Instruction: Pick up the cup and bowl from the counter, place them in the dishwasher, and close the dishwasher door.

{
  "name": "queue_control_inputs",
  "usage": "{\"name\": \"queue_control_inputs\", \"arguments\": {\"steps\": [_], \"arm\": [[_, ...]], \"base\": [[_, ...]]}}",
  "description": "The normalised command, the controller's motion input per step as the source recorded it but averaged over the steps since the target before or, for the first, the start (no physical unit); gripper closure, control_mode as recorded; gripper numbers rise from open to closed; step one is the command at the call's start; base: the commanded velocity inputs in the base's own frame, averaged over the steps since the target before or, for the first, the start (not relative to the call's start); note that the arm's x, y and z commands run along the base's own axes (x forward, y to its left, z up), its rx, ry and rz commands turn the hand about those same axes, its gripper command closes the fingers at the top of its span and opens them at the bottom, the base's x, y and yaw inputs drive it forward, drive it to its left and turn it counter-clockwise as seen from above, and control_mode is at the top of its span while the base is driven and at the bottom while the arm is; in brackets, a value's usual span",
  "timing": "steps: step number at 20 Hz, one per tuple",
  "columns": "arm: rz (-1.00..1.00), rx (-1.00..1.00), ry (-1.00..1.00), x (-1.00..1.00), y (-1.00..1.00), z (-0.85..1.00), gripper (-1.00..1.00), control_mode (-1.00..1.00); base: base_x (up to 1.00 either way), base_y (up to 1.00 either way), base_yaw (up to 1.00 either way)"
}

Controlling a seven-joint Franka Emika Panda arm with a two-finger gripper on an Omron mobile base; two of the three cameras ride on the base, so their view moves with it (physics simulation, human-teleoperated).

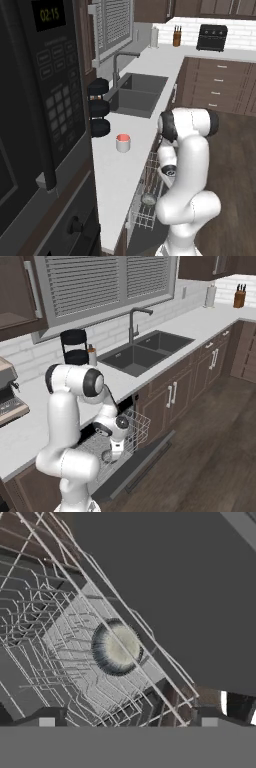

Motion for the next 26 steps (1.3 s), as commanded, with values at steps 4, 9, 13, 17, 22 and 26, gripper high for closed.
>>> {"name": "queue_control_inputs", "arguments": {"steps": [4, 9, 13, 17, 22, 26], "arm": [[0.18, 0.0, -0.16, -0.21, -0.1, 1.0, -1.0, -1.0], [0.18, 0.0, -0.15, -0.01, 0.0, 1.0, -1.0, -1.0], [0.14, 0.0, -0.06, 0.0, 0.0, 0.92, -1.0, -1.0], [0.21, 0.0, -0.13, 0.0, 0.08, 0.99, -1.0, -1.0], [0.21, 0.0, -0.12, 0.01, 0.13, 0.99, -1.0, -1.0], [0.16, 0.0, -0.05, 0.3, 0.33, 0.76, -1.0, -1.0]], "base": [[0.0, 0.0, 0.0], [0.0, 0.0, 0.0], [0.0, 0.0, 0.0], [0.0, 0.0, 0.0], [0.0, 0.0, 0.0], [0.0, 0.0, 0.0]]}}
